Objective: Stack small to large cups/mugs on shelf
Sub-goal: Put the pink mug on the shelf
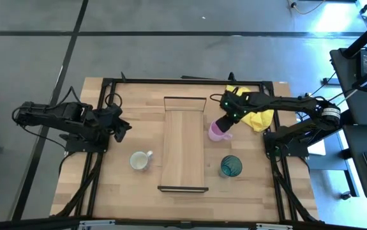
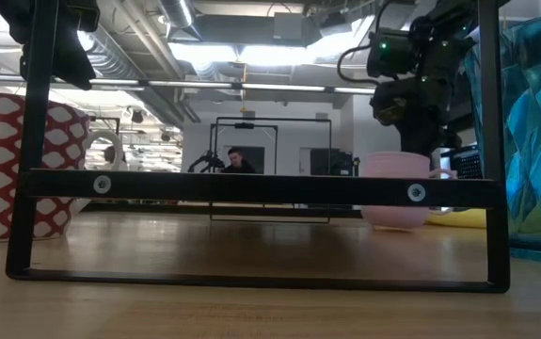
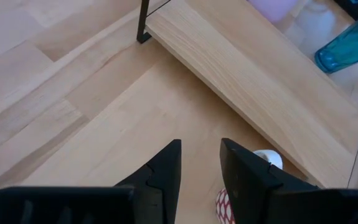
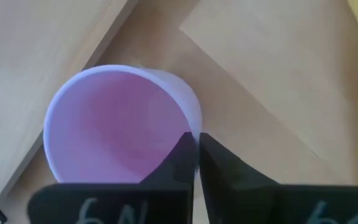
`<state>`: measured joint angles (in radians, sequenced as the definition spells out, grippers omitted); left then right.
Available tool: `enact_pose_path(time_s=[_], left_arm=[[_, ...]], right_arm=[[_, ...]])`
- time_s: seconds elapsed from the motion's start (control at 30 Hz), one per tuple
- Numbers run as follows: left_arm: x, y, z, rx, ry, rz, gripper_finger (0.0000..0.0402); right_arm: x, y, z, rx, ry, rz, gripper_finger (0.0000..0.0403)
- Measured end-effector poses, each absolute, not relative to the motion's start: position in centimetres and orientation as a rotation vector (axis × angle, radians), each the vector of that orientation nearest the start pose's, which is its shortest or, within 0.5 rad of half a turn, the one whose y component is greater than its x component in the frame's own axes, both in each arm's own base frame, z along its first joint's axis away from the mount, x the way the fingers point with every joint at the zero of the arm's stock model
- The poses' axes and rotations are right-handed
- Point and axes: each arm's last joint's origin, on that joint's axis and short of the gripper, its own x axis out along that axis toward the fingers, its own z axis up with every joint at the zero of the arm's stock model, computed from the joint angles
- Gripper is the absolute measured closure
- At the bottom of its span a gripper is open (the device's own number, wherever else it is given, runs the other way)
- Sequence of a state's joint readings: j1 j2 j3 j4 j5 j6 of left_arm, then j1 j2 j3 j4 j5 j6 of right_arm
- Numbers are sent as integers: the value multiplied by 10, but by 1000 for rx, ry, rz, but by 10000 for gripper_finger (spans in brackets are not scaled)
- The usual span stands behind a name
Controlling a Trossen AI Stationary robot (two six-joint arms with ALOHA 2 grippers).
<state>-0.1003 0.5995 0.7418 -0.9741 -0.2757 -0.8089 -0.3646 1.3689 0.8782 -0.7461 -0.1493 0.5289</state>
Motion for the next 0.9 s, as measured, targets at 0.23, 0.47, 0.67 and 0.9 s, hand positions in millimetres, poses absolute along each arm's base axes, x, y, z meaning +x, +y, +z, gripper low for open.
enact_pose_path(time_s=[0.23, 0.47, 0.67, 0.9], left_arm=[[101, -2, 276, -604, 696, 484, 296], [101, -2, 276, -596, 692, 489, 296], [101, -1, 276, -589, 682, 501, 296], [101, -1, 276, -589, 682, 500, 296]], right_arm=[[244, -77, 248, 672, 1098, -425, 396], [263, -67, 302, 420, 1194, -313, 396], [314, -75, 309, 340, 1239, -245, 396], [372, -94, 303, 328, 1215, -160, 394]])
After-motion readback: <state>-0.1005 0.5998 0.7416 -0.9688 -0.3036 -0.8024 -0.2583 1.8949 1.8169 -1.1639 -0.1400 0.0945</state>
